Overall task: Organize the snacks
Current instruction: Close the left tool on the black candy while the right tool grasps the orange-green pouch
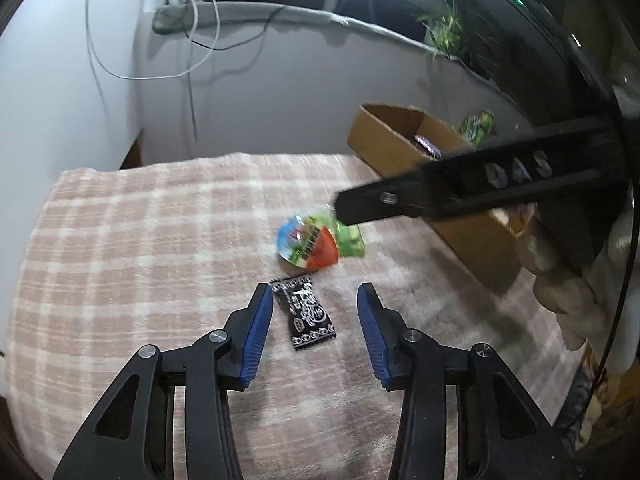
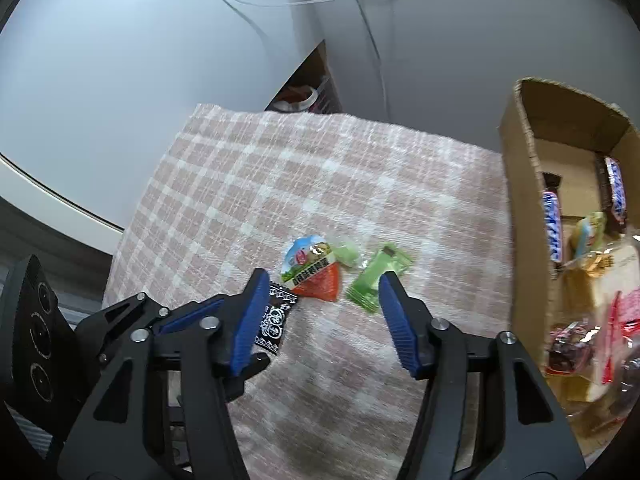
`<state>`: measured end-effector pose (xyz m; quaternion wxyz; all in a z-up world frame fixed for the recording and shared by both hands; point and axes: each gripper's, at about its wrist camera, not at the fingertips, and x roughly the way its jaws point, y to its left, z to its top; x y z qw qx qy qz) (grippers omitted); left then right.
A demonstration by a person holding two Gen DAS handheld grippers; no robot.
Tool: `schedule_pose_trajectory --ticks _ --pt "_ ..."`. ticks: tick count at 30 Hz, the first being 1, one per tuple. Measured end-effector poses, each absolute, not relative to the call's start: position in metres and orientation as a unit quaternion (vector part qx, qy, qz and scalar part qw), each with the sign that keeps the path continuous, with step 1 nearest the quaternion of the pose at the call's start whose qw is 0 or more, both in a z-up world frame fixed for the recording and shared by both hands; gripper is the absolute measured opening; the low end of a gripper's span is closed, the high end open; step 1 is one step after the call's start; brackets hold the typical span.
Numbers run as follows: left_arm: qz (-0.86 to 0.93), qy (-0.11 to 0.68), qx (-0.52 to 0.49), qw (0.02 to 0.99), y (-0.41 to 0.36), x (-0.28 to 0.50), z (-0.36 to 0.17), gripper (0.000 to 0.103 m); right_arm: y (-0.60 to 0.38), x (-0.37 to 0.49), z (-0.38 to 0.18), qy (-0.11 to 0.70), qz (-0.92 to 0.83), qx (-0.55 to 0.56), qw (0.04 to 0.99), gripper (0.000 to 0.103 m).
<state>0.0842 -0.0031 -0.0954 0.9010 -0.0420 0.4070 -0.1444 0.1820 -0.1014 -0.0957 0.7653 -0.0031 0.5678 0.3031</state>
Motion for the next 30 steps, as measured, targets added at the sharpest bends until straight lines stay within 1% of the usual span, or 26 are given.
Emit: schedule_pose_trajectory --ticks 4,5,6,8,18,22,23,24,25,28,29,30 --pt "-0.141 0.416 -0.043 0.897 -0.003 0.086 -0.102 0.042 -0.094 0.188 -0.105 0.583 0.305 0.006 0.753 0.058" --pt "-0.139 0.418 -0.043 0.897 -0.003 0.086 -0.104 0.042 -0.092 0.189 -0.108 0.586 0.304 0.008 0.751 0.056" --pt "-0.139 0.42 -0.045 0.896 -0.002 0.086 -0.105 0.042 -0.091 0.19 -0.11 0.589 0.303 0.011 0.749 0.051" --pt "-0.14 0.421 -0.046 0.895 -0.003 0.087 -0.106 0.042 -0.087 0.193 -0.116 0.599 0.305 0.021 0.74 0.047" --pt "-0.136 0.432 -0.042 0.891 -0.009 0.091 -0.116 0.042 -0.071 0.198 -0.129 0.604 0.29 -0.001 0.743 0.046" --pt "-0.133 0.438 -0.043 0.888 -0.009 0.096 -0.121 0.042 -0.067 0.201 -0.131 0.6 0.285 -0.01 0.747 0.04" --pt "-0.132 0.44 -0.042 0.887 -0.009 0.098 -0.123 0.041 -0.064 0.202 -0.131 0.6 0.282 -0.014 0.749 0.036" --pt "-0.13 0.442 -0.039 0.886 -0.01 0.1 -0.124 0.038 -0.063 0.202 -0.132 0.6 0.28 -0.017 0.75 0.035" --pt "-0.129 0.443 -0.037 0.886 -0.011 0.101 -0.125 0.037 -0.062 0.202 -0.132 0.6 0.28 -0.016 0.749 0.034" --pt "-0.127 0.445 -0.037 0.886 -0.01 0.106 -0.126 0.03 -0.066 0.202 -0.132 0.601 0.282 -0.013 0.748 0.028" --pt "-0.128 0.445 -0.037 0.885 -0.01 0.106 -0.127 0.025 -0.068 0.202 -0.132 0.601 0.283 -0.01 0.747 0.026" --pt "-0.13 0.446 -0.036 0.885 -0.01 0.109 -0.127 0.025 -0.072 0.201 -0.131 0.601 0.284 -0.008 0.747 0.025"
